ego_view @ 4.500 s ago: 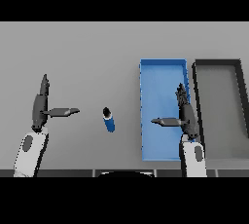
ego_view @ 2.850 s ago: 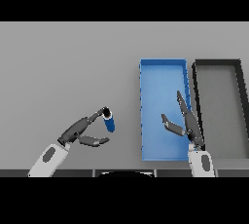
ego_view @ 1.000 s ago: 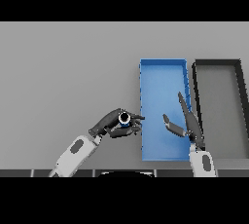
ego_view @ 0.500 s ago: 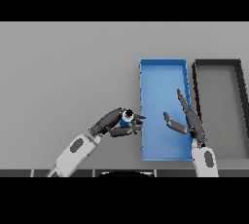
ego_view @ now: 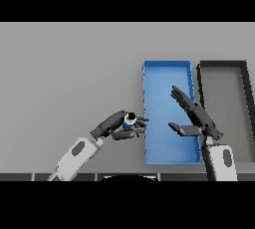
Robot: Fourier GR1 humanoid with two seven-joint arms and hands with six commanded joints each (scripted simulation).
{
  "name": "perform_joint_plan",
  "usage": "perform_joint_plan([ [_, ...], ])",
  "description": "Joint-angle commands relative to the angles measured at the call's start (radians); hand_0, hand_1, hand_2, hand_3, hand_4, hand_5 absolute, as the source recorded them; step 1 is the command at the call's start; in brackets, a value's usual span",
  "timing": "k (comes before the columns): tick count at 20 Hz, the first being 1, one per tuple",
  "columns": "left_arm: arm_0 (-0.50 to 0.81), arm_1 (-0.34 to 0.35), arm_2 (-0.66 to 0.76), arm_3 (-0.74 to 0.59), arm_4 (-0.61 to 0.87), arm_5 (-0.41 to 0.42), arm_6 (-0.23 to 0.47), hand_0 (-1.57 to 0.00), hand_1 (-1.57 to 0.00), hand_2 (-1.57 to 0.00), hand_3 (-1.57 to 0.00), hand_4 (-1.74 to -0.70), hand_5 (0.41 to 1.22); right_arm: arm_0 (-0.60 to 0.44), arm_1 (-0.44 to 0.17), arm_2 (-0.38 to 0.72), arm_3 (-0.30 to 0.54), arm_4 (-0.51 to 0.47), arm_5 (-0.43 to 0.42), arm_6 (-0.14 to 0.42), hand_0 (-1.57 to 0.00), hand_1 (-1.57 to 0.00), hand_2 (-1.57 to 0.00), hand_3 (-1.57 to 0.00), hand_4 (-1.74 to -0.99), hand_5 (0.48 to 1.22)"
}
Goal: Pick up the blue pipe and place it into the blue bin.
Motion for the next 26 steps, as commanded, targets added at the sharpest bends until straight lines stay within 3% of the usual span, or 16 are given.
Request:
perform_joint_plan([
  [1,0.006,0.003,-0.005,-0.006,-0.006,-0.001,-0.006,-1.57,-1.57,-1.57,-1.44,-1.73,1.221,-0.016,-0.034,0.005,-0.030,-0.056,0.034,0.039,0.00,0.00,0.00,0.00,-1.313,0.517],
  [3,-0.006,-0.010,-0.010,0.016,-0.024,0.004,-0.005,-1.57,-1.57,-1.57,-1.44,-1.73,1.221,-0.088,-0.075,0.039,-0.071,-0.126,0.079,0.110,0.00,0.00,0.00,0.00,-1.331,0.507],
  [7,-0.010,0.006,-0.002,-0.001,-0.015,-0.004,0.013,-1.57,-1.57,-1.57,-1.44,-1.73,1.221,-0.200,-0.104,0.103,-0.112,-0.195,0.131,0.186,0.00,0.00,0.00,0.00,-1.338,0.495],
  [10,-0.009,0.008,-0.002,-0.007,-0.016,-0.006,0.008,-1.57,-1.57,-1.57,-1.44,-1.73,1.221,-0.276,-0.097,0.155,-0.135,-0.204,0.129,0.245,0.00,0.00,0.00,0.00,-1.326,0.485],
  [13,-0.004,0.004,-0.013,-0.011,-0.018,-0.015,0.000,-1.57,-1.57,-1.57,-1.44,-1.73,1.221,-0.348,-0.060,0.210,-0.120,-0.180,0.154,0.263,0.00,0.00,0.00,0.00,-1.307,0.497],
  [15,-0.006,-0.002,-0.009,0.002,-0.017,-0.024,-0.023,-1.57,-1.57,-1.57,-1.49,-1.63,1.221,-0.380,-0.042,0.231,-0.103,-0.161,0.167,0.270,0.00,0.00,0.00,0.00,-1.270,0.510],
  [19,-0.012,-0.003,-0.007,0.008,-0.021,-0.036,-0.016,-1.57,-1.57,-1.57,-1.54,-1.52,1.221,-0.464,0.019,0.276,-0.041,-0.123,0.164,0.309,0.00,0.00,0.00,0.00,-1.232,0.517],
  [22,-0.015,-0.003,0.003,0.021,-0.039,-0.049,-0.032,-1.57,-1.57,-1.57,-1.55,-1.49,1.221,-0.500,0.056,0.300,-0.003,-0.122,0.168,0.338,0.00,0.00,0.00,0.00,-1.206,0.503],
  [23,-0.014,-0.007,0.006,0.024,-0.040,-0.046,-0.008,-1.57,-1.57,-1.57,-1.56,-1.47,1.221,-0.515,0.067,0.303,0.022,-0.127,0.175,0.346,0.00,0.00,-0.01,0.00,-1.210,0.498],
  [24,-0.017,-0.011,0.011,0.023,-0.035,-0.048,0.003,-1.57,-1.57,-1.57,-1.56,-1.52,1.221,-0.528,0.081,0.314,0.026,-0.127,0.177,0.352,-0.02,-0.03,-0.05,-0.03,-1.236,0.493],
  [25,-0.012,-0.010,0.012,0.015,-0.038,-0.050,-0.016,-1.57,-1.57,-1.57,-1.28,-1.57,1.221,-0.541,0.088,0.319,0.040,-0.123,0.185,0.355,-0.11,-0.14,-0.16,-0.12,-1.291,0.483],
  [26,-0.015,-0.001,0.002,0.018,-0.076,-0.036,0.023,-1.57,-1.57,-1.57,-1.19,-1.60,1.221,-0.565,0.097,0.321,0.047,-0.127,0.188,0.360,-0.26,-0.30,-0.31,-0.25,-1.348,0.477],
])
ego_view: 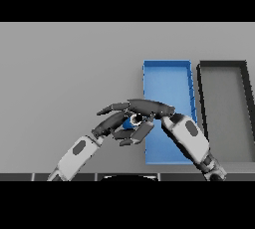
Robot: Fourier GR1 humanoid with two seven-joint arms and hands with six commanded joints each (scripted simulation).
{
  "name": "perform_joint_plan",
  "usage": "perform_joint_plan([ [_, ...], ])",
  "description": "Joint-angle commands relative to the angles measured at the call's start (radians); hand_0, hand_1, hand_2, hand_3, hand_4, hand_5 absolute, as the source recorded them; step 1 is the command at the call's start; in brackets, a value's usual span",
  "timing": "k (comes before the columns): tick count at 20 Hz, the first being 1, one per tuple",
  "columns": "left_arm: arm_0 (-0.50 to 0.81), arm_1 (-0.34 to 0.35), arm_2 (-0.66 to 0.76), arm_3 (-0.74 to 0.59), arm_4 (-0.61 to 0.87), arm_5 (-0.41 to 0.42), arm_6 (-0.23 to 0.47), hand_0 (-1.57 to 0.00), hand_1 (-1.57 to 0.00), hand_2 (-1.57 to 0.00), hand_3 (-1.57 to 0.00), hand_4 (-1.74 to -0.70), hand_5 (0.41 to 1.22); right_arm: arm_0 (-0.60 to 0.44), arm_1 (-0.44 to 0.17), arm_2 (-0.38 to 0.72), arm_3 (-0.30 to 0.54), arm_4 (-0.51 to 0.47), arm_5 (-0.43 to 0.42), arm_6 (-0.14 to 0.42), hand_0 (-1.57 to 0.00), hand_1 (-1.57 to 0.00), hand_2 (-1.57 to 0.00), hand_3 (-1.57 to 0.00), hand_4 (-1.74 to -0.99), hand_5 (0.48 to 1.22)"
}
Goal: Pick up the blue pipe and place it into the blue bin.
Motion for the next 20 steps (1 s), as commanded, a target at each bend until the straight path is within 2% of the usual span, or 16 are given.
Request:
perform_joint_plan([
  [1,-0.011,0.019,-0.016,-0.007,-0.036,0.006,0.027,-1.57,-1.53,-1.57,-1.12,-1.63,1.221,-0.009,0.013,0.008,0.016,0.014,0.010,-0.009,-0.47,-0.49,-0.49,-0.52,-1.365,0.477],
  [2,0.008,0.026,-0.014,-0.037,-0.029,0.013,0.037,-1.57,-1.54,-1.57,-1.12,-1.65,1.221,-0.023,0.021,0.011,0.019,0.006,0.009,-0.022,-0.69,-0.70,-0.71,-0.66,-1.433,0.486],
  [4,0.003,0.008,-0.007,-0.030,-0.023,0.009,-0.001,-1.57,-1.55,-1.57,-1.28,-1.68,1.221,-0.023,0.022,0.015,0.019,-0.022,0.005,-0.024,-1.01,-1.02,-1.02,-0.88,-1.527,0.570],
  [5,-0.002,-0.010,-0.001,-0.023,-0.007,0.006,-0.002,-1.57,-1.55,-1.57,-1.34,-1.69,1.221,-0.028,0.025,0.016,0.031,-0.042,-0.001,-0.022,-1.12,-1.13,-1.13,-1.02,-1.498,0.638],
  [6,0.002,-0.020,0.005,-0.017,0.006,-0.002,-0.013,-1.57,-1.56,-1.57,-1.39,-1.70,1.221,-0.031,0.031,0.015,0.037,-0.054,-0.002,-0.025,-1.21,-1.22,-1.22,-1.13,-1.474,0.755],
  [7,0.004,-0.025,0.017,-0.019,0.014,-0.010,-0.019,-1.57,-1.56,-1.57,-1.42,-1.71,1.221,-0.024,0.044,0.020,0.041,-0.038,-0.007,-0.069,-1.28,-1.29,-1.29,-1.22,-1.457,0.848],
  [8,0.004,-0.032,0.024,-0.008,0.014,-0.015,-0.044,-1.57,-1.56,-1.57,-1.45,-1.72,1.221,-0.021,0.038,0.023,0.026,-0.037,-0.014,-0.070,-1.34,-1.34,-1.34,-1.29,-1.445,0.923],
  [10,0.013,-0.032,0.028,-0.010,0.004,-0.020,-0.033,-1.57,-1.57,-1.57,-1.50,-1.72,1.221,-0.017,0.023,0.036,0.025,0.024,0.014,-0.122,-1.42,-1.43,-1.43,-1.39,-1.435,1.030],
  [12,0.005,-0.033,0.035,-0.008,0.006,-0.028,-0.013,-1.57,-1.57,-1.57,-1.52,-1.73,1.221,-0.024,0.016,0.037,0.028,0.033,0.025,-0.135,-1.48,-1.48,-1.48,-1.45,-1.445,1.099],
  [14,0.014,-0.026,0.035,-0.017,0.005,-0.035,-0.026,-1.57,-1.57,-1.57,-1.54,-1.73,1.221,-0.022,0.015,0.033,0.023,-0.010,0.018,-0.118,-1.51,-1.51,-1.51,-1.50,-1.463,1.143],
  [15,0.003,-0.033,0.036,-0.011,-0.001,-0.030,-0.011,-1.57,-1.57,-1.57,-1.55,-1.73,1.221,-0.013,0.026,0.039,0.028,-0.024,0.014,-0.127,-1.52,-1.52,-1.52,-1.51,-1.470,1.158],
  [16,0.005,-0.031,0.038,-0.014,0.005,-0.036,-0.025,-1.57,-1.57,-1.57,-1.44,-1.72,1.221,-0.022,0.025,0.034,0.024,-0.039,0.007,-0.114,-1.53,-1.53,-1.53,-1.52,-1.475,1.171],
  [17,0.012,-0.027,0.028,-0.024,-0.012,-0.033,-0.032,-1.57,-1.51,-1.46,-1.47,-1.66,1.221,-0.017,0.033,0.039,0.020,-0.034,0.002,-0.119,-1.54,-1.54,-1.54,-1.53,-1.478,1.181],
  [19,0.004,-0.007,0.034,-0.023,-0.048,-0.051,-0.034,-1.05,-0.99,-0.95,-0.96,-1.43,1.221,-0.012,0.019,0.037,0.003,-0.022,-0.003,-0.127,-1.55,-1.55,-1.55,-1.55,-1.483,1.195],
  [20,0.013,0.004,0.037,-0.031,-0.046,-0.079,-0.036,-0.84,-0.79,-0.76,-0.77,-1.32,1.221,-0.008,0.017,0.043,-0.005,-0.017,-0.006,-0.129,-1.56,-1.56,-1.56,-1.55,-1.484,1.201],
])
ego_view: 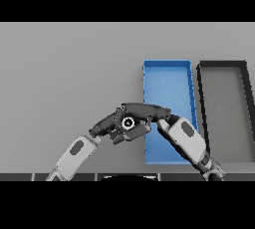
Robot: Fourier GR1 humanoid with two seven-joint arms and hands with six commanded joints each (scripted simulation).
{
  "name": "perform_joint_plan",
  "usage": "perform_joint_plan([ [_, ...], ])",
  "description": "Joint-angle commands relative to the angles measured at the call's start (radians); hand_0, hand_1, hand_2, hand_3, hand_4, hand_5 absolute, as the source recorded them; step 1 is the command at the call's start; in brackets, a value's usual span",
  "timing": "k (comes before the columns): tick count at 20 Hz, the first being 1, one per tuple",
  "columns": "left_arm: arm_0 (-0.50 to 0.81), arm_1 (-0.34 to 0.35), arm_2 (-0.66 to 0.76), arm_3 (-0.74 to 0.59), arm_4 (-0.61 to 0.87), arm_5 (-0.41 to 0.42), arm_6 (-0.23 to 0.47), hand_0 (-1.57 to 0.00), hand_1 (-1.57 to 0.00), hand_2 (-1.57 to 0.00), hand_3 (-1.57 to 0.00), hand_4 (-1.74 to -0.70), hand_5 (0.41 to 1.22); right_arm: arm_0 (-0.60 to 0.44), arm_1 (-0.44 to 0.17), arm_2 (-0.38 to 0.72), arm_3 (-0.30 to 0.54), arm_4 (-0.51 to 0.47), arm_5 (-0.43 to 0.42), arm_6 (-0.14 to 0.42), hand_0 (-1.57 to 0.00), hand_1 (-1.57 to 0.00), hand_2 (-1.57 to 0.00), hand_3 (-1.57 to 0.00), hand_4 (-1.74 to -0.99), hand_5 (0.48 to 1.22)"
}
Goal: Pick up the blue pipe and place it into the blue bin.
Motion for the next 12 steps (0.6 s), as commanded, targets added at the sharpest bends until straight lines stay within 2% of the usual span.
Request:
perform_joint_plan([
  [1,-0.007,0.002,0.002,0.012,-0.019,-0.010,-0.013,-0.67,-0.63,-0.61,-0.62,-1.23,1.221,-0.007,0.006,0.001,0.001,0.002,-0.015,0.028,-1.56,-1.56,-1.56,-1.56,-1.485,1.205],
  [2,-0.009,-0.007,0.000,0.018,-0.051,-0.016,-0.016,-0.53,-0.51,-0.49,-0.49,-1.14,1.221,-0.006,0.010,0.003,0.002,0.006,-0.022,0.041,-1.56,-1.56,-1.56,-1.56,-1.486,1.208],
  [3,0.002,-0.013,-0.009,0.021,-0.088,-0.014,-0.044,-0.43,-0.41,-0.39,-0.39,-1.07,1.150,0.003,0.003,0.006,-0.013,0.010,-0.026,0.052,-1.56,-1.56,-1.56,-1.56,-1.487,1.211],
  [4,-0.003,-0.006,0.001,0.018,-0.111,-0.012,-0.045,-0.34,-0.32,-0.31,-0.31,-1.00,1.063,0.006,0.006,0.001,-0.012,0.018,-0.028,0.030,-1.56,-1.56,-1.56,-1.56,-1.488,1.213],
  [6,-0.004,-0.009,0.011,0.023,-0.118,-0.010,-0.018,-0.22,-0.21,-0.20,-0.20,-0.92,0.899,0.008,0.011,0.005,-0.010,0.024,-0.033,0.034,-1.57,-1.57,-1.57,-1.57,-1.488,1.216],
  [9,-0.005,-0.019,0.023,0.012,-0.094,-0.008,0.025,-0.11,-0.11,-0.10,-0.10,-0.86,0.734,-0.009,0.019,-0.007,0.002,0.032,-0.040,0.035,-1.57,-1.57,-1.57,-1.57,-1.487,1.218],
  [12,0.013,-0.040,0.039,0.032,-0.057,0.000,0.057,-0.06,-0.05,-0.05,-0.05,-0.88,0.654,-0.002,0.015,-0.018,0.003,0.041,-0.031,0.028,-1.57,-1.57,-1.57,-1.57,-1.488,1.220],
])
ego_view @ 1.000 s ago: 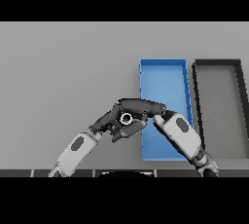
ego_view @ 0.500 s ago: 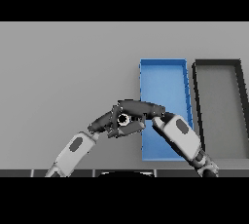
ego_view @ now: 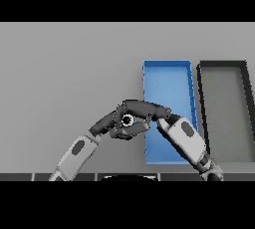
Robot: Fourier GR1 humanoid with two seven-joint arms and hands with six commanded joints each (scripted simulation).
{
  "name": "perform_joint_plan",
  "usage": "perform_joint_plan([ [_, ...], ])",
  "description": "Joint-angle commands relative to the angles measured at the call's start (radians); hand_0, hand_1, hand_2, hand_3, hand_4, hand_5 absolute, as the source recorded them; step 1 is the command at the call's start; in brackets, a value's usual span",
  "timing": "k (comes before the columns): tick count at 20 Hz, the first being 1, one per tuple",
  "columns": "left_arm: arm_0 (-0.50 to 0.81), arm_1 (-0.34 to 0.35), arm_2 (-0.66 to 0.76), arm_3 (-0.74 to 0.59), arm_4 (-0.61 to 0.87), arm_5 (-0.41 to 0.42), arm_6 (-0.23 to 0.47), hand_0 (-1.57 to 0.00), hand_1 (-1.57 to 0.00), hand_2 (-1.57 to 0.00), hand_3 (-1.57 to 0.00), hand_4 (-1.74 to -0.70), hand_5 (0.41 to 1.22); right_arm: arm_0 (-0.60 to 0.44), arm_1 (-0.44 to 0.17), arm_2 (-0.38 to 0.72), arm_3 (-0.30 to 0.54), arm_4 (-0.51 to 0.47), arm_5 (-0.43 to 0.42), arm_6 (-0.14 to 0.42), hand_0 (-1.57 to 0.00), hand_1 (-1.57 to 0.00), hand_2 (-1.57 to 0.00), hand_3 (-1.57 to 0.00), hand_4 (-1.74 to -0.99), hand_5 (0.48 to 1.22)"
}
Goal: Pick up the blue pipe and place it into the blue bin.
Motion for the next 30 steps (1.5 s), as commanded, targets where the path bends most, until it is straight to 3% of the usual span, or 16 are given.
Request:
perform_joint_plan([
  [1,0.007,-0.008,-0.002,-0.002,0.002,0.008,0.020,-0.05,-0.04,-0.04,-0.04,-0.89,0.639,0.007,0.006,-0.001,-0.006,-0.016,-0.005,0.009,-1.57,-1.57,-1.57,-1.57,-1.488,1.220],
  [3,0.004,-0.015,-0.002,0.004,0.012,0.005,0.065,-0.03,-0.03,-0.03,-0.03,-0.90,0.609,-0.002,0.020,-0.013,0.002,-0.109,-0.030,0.057,-1.57,-1.57,-1.57,-1.57,-1.489,1.220],
  [5,0.029,-0.009,-0.010,-0.014,0.013,0.004,0.059,-0.02,-0.02,-0.02,-0.02,-0.91,0.564,-0.026,0.022,-0.026,0.013,-0.252,-0.065,0.130,-1.57,-1.57,-1.57,-1.57,-1.490,1.221],
  [7,0.030,-0.015,-0.013,-0.009,0.008,0.009,0.078,-0.01,-0.01,-0.01,-0.01,-0.92,0.527,-0.076,0.018,-0.046,-0.002,-0.375,-0.149,0.194,-1.57,-1.57,-1.57,-1.57,-1.491,1.221],
  [10,0.034,-0.006,-0.011,-0.027,0.015,0.006,0.089,-0.01,0.00,0.00,0.00,-0.92,0.500,-0.210,-0.038,-0.108,-0.003,-0.478,-0.242,0.226,-1.57,-1.57,-1.57,-1.57,-1.492,1.221],
  [14,0.051,0.007,-0.020,-0.047,0.011,0.000,0.082,0.00,0.00,0.00,0.00,-0.92,0.488,-0.385,-0.086,-0.181,0.068,-0.539,-0.246,0.177,-1.57,-1.57,-1.57,-1.57,-1.495,1.221],
  [18,0.039,0.022,-0.009,-0.054,0.007,0.001,0.092,0.00,0.00,0.00,0.00,-0.90,0.487,-0.497,-0.168,-0.274,0.203,-0.480,-0.365,0.135,-1.57,-1.57,-1.57,-1.57,-1.497,1.221],
  [22,0.031,0.021,-0.002,-0.050,0.010,0.003,0.103,0.00,0.00,0.00,0.00,-0.89,0.484,-0.523,-0.222,-0.315,0.400,-0.394,-0.359,0.120,-1.57,-1.57,-1.57,-1.57,-1.498,1.221],
  [25,0.044,0.033,-0.002,-0.054,0.012,-0.006,0.081,0.00,0.00,0.00,0.00,-0.88,0.481,-0.460,-0.247,-0.329,0.510,-0.353,-0.348,0.115,-1.57,-1.57,-1.57,-1.57,-1.498,1.221],
  [28,0.025,0.014,-0.005,-0.045,0.004,0.004,0.113,0.00,0.00,0.00,0.00,-0.88,0.482,-0.378,-0.253,-0.323,0.585,-0.289,-0.366,0.113,-1.57,-1.57,-1.57,-1.57,-1.499,1.221],
  [30,0.041,0.025,-0.007,-0.053,-0.004,0.006,0.095,0.00,0.00,0.00,0.00,-0.87,0.483,-0.304,-0.267,-0.316,0.597,-0.269,-0.387,0.134,-1.57,-1.57,-1.57,-1.57,-1.499,1.221],
])
